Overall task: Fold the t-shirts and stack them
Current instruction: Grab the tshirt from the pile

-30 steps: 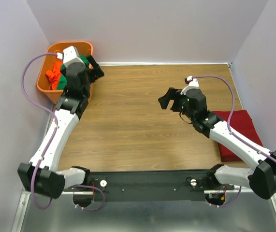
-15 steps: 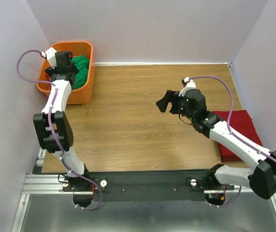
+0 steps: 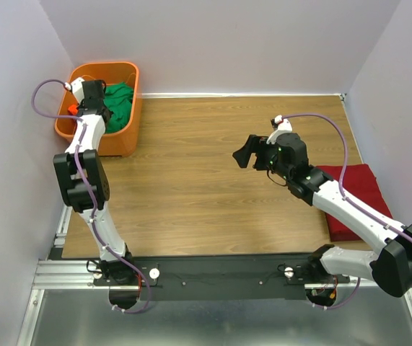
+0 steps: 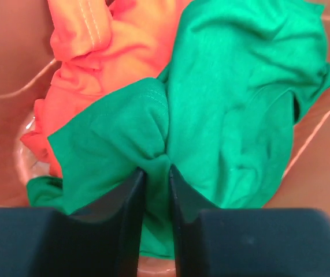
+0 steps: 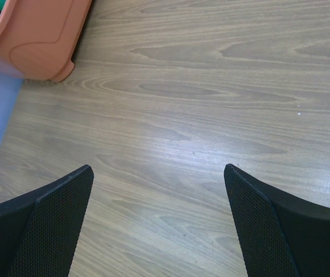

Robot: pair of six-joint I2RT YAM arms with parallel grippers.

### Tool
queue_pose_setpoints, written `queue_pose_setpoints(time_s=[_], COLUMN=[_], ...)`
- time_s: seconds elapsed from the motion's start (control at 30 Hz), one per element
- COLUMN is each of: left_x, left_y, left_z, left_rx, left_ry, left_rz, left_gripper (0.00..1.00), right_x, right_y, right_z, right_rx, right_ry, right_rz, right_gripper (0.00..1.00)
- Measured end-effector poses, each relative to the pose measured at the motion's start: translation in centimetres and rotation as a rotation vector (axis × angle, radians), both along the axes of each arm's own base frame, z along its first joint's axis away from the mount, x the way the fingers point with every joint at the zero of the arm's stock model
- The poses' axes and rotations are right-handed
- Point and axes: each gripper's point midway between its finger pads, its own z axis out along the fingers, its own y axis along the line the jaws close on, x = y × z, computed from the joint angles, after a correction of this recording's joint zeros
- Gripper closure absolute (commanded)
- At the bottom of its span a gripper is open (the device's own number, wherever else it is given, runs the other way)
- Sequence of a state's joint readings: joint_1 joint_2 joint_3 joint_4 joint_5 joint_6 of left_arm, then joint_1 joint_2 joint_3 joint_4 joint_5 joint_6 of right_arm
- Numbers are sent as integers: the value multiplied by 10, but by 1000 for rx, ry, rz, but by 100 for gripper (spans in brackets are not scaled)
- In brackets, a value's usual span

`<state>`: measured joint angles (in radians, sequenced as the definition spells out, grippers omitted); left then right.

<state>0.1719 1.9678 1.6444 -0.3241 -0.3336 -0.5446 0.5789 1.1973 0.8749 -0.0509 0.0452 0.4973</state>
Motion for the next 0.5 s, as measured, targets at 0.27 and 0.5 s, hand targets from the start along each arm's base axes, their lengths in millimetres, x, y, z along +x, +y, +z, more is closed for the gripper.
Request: queue_pose_setpoints(time_s=[0.27, 0.5], left_x=[7, 21], left_y=[-2, -9], left_z=[15, 102], left_rx=[-6, 7], left_ry=[-23, -179], left_rz=[-38, -92], left_gripper=[100, 100], right_x=[0, 0], right_y=[0, 0], right_z=[0, -1], right_rx=[-1, -2], right_ry=[0, 2], right_rz=[0, 0], right_gripper=[0, 0])
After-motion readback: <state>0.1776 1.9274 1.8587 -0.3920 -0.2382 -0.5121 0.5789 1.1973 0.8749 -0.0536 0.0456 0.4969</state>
